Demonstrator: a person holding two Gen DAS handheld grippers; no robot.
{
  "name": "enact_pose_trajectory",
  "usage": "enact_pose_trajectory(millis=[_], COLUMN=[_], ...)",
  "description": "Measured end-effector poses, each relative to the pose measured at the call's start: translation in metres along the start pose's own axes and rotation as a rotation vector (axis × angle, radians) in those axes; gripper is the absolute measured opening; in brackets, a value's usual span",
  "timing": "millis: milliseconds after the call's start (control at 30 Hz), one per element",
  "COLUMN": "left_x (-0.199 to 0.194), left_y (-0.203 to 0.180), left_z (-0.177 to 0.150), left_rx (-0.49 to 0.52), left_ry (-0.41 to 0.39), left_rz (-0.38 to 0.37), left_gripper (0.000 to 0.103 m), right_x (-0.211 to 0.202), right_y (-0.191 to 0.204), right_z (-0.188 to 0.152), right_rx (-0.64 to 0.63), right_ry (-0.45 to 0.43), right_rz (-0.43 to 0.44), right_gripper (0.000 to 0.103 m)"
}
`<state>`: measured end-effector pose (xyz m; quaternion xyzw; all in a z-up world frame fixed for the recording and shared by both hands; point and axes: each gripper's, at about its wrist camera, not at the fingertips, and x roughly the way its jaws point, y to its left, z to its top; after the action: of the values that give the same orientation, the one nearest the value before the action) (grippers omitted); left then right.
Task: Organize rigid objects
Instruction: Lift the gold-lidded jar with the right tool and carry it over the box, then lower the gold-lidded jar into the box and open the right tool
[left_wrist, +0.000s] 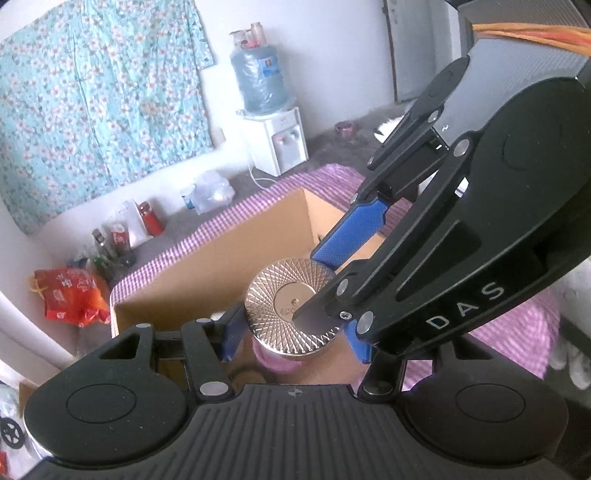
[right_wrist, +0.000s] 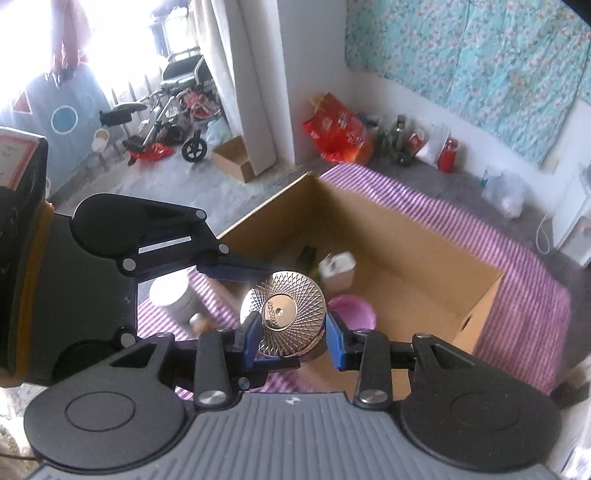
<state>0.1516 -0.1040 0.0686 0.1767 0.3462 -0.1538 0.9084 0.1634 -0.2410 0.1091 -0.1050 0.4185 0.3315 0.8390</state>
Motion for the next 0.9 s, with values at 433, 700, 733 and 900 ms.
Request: enact_pose_trajectory(millis=[433, 700, 733, 900], left_x=[0.095, 0.133, 0.137, 0.150], left_y=[0.042, 0.048, 0.049, 0.048], left_z=[0.034, 0.026, 0.025, 0.018], left_rx=[-0.069, -0.062, -0.059, -0.059], left_ry=[0.158, 0.243, 0.251, 0.288], left_rz=[-0.044, -0.068, -0.071, -0.097], left_gripper=[0.056, 0.056, 0.056, 0.056], right_x=[0.080, 0.132, 0.138, 0.159], right_y=[-0.110, -0.131, -0.131, -0.128], right_z=[0.056, 0.062, 0.063, 0.063], right_rx=[0.095, 0.083, 0.073, 0.013], right_ry=[0.119, 0.221, 0.232, 0.286], right_rz=[0.047, 0.029, 0.024, -0.004], right_gripper=[0.036, 0.034, 0.034, 0.034])
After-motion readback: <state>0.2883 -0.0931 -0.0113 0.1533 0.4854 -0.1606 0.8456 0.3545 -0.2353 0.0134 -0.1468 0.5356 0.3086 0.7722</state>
